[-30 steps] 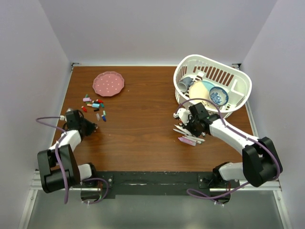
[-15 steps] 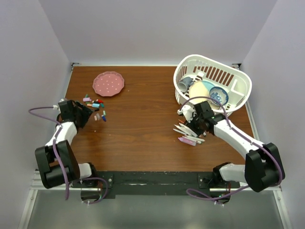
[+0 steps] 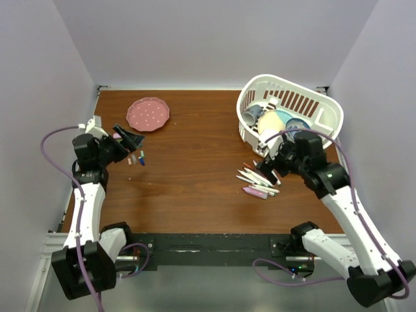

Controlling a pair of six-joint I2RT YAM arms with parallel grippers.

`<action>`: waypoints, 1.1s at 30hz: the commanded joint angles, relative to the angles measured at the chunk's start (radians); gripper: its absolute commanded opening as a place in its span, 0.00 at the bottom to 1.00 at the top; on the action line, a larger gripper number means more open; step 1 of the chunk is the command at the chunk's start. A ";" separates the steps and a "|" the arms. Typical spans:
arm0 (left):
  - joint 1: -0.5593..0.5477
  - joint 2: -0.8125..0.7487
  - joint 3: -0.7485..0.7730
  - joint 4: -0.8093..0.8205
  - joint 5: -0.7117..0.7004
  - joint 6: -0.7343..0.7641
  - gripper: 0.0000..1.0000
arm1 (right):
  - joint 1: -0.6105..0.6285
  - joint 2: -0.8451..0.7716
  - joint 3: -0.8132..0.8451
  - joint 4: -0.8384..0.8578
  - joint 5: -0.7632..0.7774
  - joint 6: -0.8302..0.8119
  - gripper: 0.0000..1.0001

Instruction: Open the pen caps

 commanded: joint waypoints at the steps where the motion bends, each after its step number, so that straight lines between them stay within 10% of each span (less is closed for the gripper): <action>1: -0.101 -0.071 0.146 0.020 0.183 0.099 1.00 | -0.017 0.002 0.276 -0.123 -0.024 0.095 0.93; 13: -0.127 -0.194 0.539 -0.322 0.033 0.279 1.00 | -0.199 0.049 0.625 0.033 0.399 0.469 0.99; 33: -0.213 -0.137 0.832 -0.482 -0.131 0.406 1.00 | -0.321 0.125 0.902 -0.017 0.291 0.512 0.99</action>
